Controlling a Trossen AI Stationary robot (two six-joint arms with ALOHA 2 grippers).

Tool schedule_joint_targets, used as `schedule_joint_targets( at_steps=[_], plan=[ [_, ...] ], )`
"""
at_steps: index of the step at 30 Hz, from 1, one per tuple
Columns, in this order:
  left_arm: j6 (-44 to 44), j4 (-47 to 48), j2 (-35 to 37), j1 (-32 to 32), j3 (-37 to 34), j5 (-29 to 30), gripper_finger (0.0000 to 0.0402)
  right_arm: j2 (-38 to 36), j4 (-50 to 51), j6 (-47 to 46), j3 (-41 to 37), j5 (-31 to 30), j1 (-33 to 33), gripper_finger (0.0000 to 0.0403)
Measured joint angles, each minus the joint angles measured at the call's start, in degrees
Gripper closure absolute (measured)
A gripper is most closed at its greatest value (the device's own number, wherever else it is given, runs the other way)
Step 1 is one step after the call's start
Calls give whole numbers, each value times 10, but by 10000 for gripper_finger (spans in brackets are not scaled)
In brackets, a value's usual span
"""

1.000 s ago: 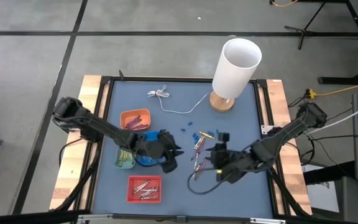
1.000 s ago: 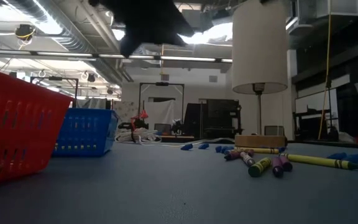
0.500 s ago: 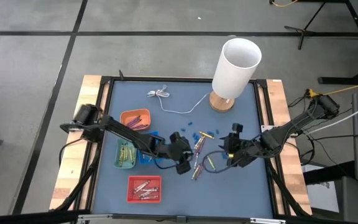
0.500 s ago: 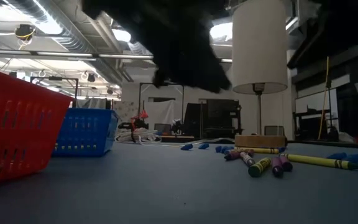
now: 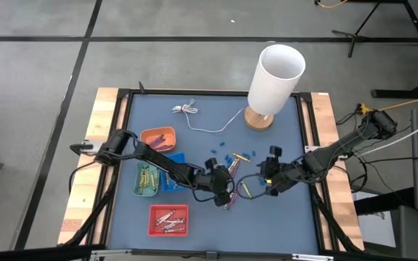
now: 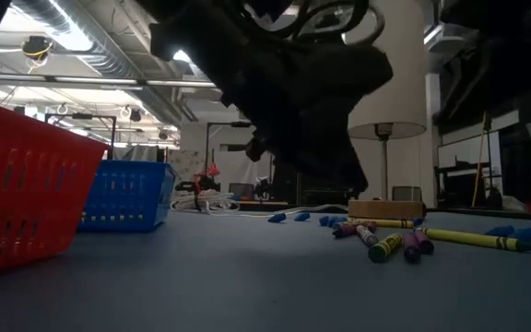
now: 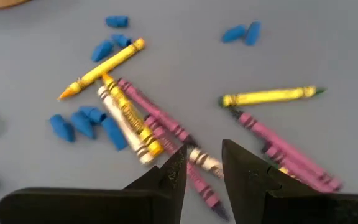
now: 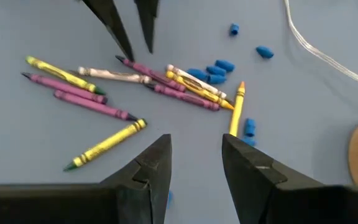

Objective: Sort crayons
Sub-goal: Put the violet crayon into the orange bin

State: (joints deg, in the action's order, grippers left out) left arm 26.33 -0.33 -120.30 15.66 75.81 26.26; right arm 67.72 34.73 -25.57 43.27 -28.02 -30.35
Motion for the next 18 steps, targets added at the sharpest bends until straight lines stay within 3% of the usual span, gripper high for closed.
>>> schedule_joint_targets(
  at_steps=[18],
  plan=[
    [5,11,-32,0,0,-3,316,0,-22,3,0,7,0,262]
  ],
)
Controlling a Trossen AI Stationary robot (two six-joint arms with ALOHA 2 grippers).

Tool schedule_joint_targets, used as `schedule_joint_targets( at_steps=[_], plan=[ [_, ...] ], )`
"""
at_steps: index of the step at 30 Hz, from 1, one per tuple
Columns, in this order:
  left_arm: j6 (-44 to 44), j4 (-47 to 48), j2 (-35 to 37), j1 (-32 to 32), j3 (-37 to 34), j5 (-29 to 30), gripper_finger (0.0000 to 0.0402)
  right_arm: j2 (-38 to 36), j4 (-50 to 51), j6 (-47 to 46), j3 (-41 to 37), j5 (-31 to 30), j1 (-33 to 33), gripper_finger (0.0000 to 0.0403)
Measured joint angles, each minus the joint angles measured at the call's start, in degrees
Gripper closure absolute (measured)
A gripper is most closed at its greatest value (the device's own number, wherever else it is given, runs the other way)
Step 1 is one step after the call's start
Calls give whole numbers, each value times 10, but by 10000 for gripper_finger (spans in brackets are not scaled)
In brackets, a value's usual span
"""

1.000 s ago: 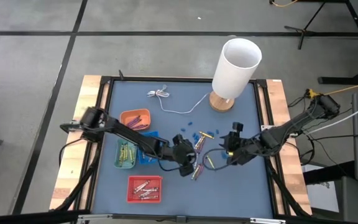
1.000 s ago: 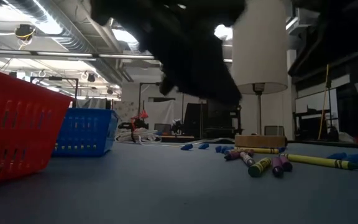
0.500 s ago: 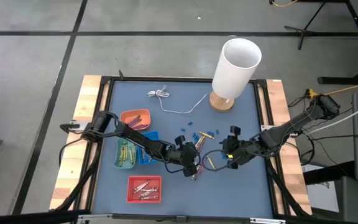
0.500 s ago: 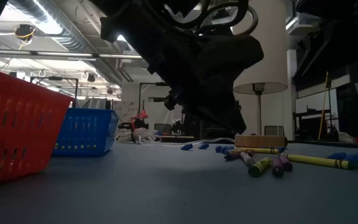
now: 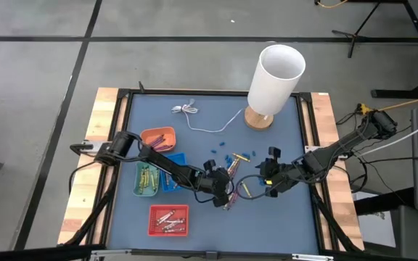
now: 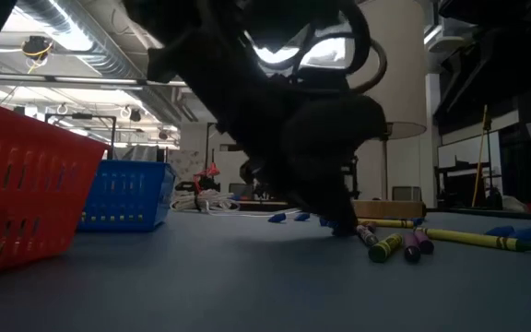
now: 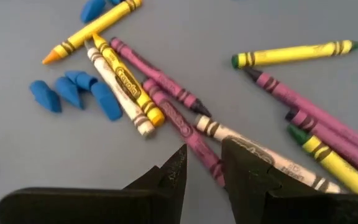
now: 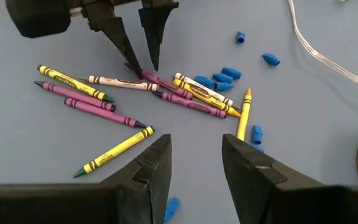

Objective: Sort crayons
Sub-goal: Put the violet crayon into the orange bin

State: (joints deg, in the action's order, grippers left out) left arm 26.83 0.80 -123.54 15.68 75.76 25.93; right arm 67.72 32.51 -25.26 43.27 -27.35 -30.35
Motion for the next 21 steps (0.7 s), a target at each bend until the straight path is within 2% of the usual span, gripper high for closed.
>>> schedule_joint_targets(
  at_steps=[16,21],
  plan=[
    [1,12,-9,0,0,-25,316,0,0,0,0,0,0,262],
    [1,14,-9,0,0,-28,334,0,0,0,0,0,0,262]
  ],
)
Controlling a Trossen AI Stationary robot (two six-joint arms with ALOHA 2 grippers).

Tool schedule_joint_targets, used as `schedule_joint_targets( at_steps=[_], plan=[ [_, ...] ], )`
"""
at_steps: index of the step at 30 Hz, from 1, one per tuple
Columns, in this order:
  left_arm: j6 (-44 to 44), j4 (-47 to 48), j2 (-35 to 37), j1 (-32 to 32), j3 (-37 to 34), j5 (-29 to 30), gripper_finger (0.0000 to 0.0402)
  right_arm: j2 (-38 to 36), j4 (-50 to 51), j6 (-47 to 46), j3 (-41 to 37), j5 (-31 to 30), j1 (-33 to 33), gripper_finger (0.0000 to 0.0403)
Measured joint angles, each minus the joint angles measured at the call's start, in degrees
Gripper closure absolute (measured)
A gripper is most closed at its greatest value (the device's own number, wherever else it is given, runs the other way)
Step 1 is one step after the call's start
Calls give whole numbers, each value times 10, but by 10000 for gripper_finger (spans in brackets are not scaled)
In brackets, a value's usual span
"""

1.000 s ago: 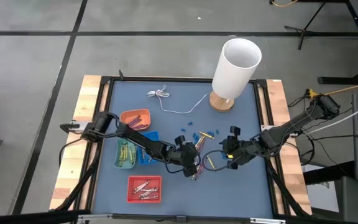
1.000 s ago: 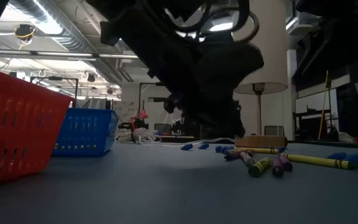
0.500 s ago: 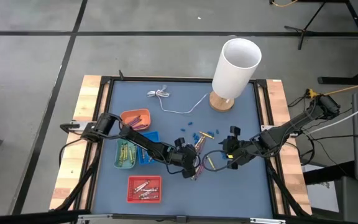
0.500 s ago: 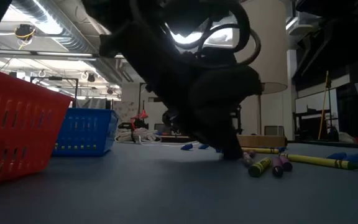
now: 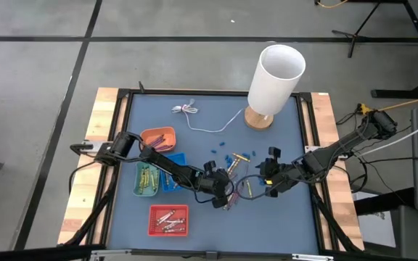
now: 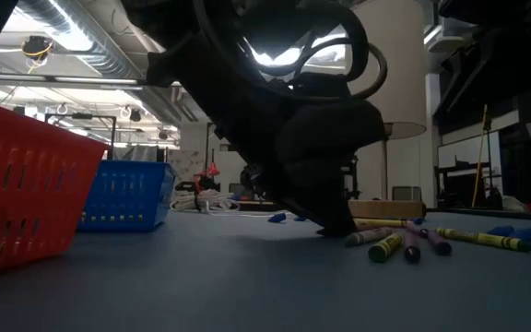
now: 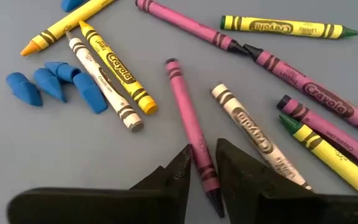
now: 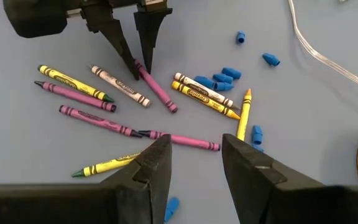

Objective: Sort crayons
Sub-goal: Put the violet crayon into the orange bin

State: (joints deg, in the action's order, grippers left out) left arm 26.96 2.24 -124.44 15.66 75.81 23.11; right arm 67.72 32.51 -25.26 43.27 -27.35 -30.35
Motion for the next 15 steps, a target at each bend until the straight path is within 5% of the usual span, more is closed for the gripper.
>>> schedule_joint_targets(
  at_steps=[9,15],
  plan=[
    [0,2,0,0,0,0,392,0,0,-60,0,18,0,262],
    [-2,4,3,0,0,2,396,0,0,-129,0,67,0,262]
  ],
)
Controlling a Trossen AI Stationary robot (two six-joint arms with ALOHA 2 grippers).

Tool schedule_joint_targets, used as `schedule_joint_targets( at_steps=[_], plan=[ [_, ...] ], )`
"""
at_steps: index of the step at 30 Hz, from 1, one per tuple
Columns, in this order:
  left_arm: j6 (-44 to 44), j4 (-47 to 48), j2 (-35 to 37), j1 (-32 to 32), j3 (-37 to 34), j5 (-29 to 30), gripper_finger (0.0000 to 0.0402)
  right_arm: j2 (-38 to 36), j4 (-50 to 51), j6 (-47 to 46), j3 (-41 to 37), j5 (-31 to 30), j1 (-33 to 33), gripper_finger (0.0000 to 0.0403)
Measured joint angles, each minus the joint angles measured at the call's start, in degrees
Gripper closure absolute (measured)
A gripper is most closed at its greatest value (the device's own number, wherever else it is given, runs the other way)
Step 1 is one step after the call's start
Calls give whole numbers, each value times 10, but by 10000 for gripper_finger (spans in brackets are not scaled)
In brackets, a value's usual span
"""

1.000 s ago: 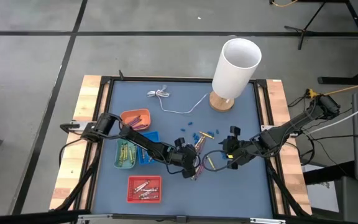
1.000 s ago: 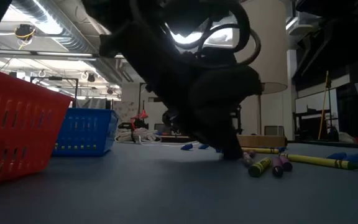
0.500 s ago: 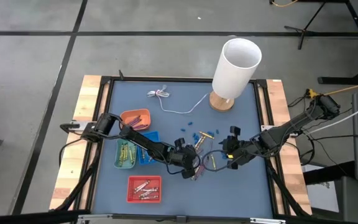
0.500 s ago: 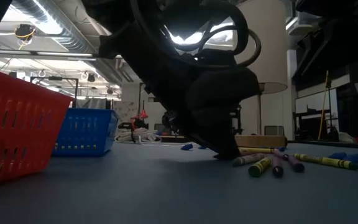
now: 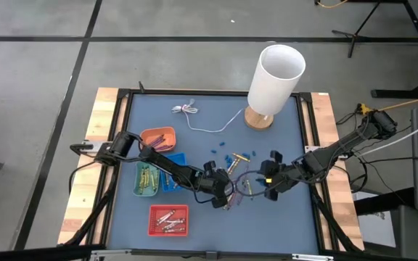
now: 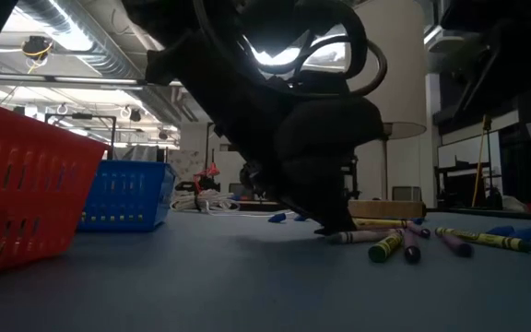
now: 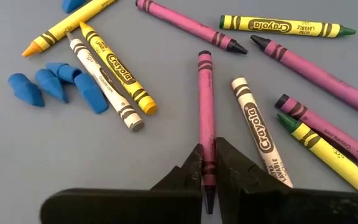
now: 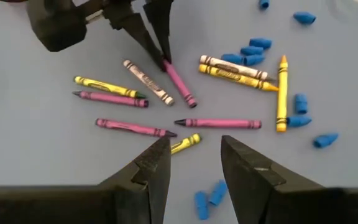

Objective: Sort crayons
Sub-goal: Put the violet crayon into the orange bin

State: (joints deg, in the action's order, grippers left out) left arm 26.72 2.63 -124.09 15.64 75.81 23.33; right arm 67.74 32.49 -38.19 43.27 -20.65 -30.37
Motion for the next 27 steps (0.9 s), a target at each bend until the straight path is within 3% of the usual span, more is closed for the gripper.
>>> schedule_joint_targets(
  at_steps=[10,19,27],
  plan=[
    [-5,79,90,-5,-1,-7,395,0,1,-42,0,4,0,262],
    [3,385,242,-26,-1,-5,395,13,-22,-67,0,9,0,262],
    [39,617,330,-50,-1,20,395,85,-54,-127,1,20,0,262]
  ],
)
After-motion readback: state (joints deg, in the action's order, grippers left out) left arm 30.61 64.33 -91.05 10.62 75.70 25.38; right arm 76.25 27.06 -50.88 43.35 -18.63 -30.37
